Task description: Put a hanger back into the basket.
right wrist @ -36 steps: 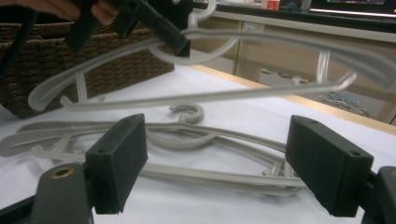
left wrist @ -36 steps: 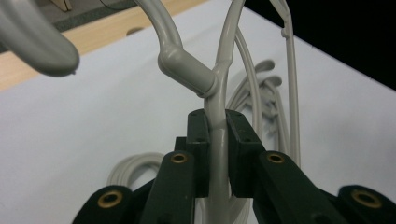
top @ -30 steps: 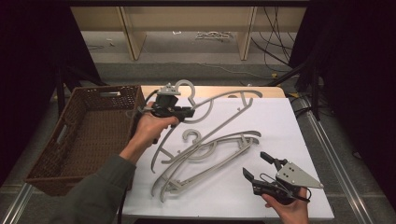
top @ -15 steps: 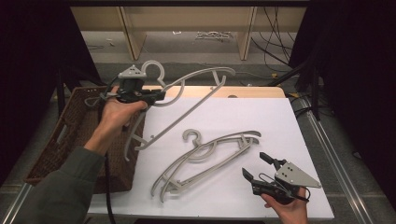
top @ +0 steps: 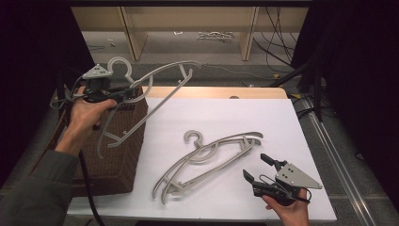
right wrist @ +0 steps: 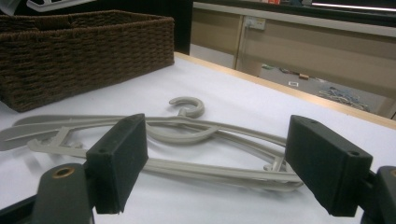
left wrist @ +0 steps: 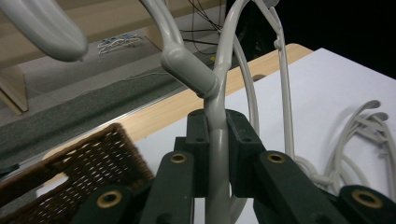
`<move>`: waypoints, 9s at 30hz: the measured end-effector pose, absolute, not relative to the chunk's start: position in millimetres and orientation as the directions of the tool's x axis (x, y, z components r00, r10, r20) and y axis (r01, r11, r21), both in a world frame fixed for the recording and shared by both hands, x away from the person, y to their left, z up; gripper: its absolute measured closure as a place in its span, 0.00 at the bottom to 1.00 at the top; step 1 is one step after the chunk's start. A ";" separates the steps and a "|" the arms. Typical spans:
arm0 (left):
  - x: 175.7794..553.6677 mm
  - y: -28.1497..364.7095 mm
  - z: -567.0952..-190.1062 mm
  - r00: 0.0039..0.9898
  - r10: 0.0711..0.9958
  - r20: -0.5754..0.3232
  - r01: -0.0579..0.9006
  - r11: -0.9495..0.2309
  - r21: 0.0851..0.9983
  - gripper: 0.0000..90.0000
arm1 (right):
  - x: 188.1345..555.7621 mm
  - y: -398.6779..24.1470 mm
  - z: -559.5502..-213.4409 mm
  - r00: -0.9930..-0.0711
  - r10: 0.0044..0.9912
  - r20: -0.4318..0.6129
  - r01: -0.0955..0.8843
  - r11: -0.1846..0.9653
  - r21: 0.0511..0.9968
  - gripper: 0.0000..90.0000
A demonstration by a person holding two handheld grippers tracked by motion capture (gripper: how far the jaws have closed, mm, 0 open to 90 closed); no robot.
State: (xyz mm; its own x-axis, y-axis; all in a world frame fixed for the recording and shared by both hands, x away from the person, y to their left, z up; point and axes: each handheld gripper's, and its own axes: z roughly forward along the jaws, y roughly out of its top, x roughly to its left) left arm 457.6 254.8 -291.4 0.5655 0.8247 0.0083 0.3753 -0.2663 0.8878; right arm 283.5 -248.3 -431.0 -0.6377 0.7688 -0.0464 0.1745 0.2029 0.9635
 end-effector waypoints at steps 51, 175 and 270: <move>426.9 410.1 -368.9 0.343 0.939 0.024 0.462 -0.190 0.866 0.90 | 285.6 -244.2 -435.3 -0.644 0.763 -0.049 0.188 0.219 0.957 0.25; 381.5 76.8 -430.8 0.740 0.672 0.045 0.360 -0.452 0.816 0.25 | 283.5 -241.3 -434.6 -0.666 0.743 -0.058 0.187 0.241 0.952 0.24; 440.4 73.8 -454.0 0.718 0.643 -0.268 0.568 -0.319 0.759 0.90 | 282.4 -236.3 -434.0 -0.692 0.714 -0.108 0.142 0.282 0.949 0.24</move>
State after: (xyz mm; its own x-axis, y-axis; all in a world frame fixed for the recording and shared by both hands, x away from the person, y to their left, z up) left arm 440.4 73.8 -454.0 0.7179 0.6427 -0.2675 0.5681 -0.3187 0.7587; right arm 282.4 -236.3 -434.0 -0.6918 0.7139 -0.1084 0.1423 0.2820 0.9488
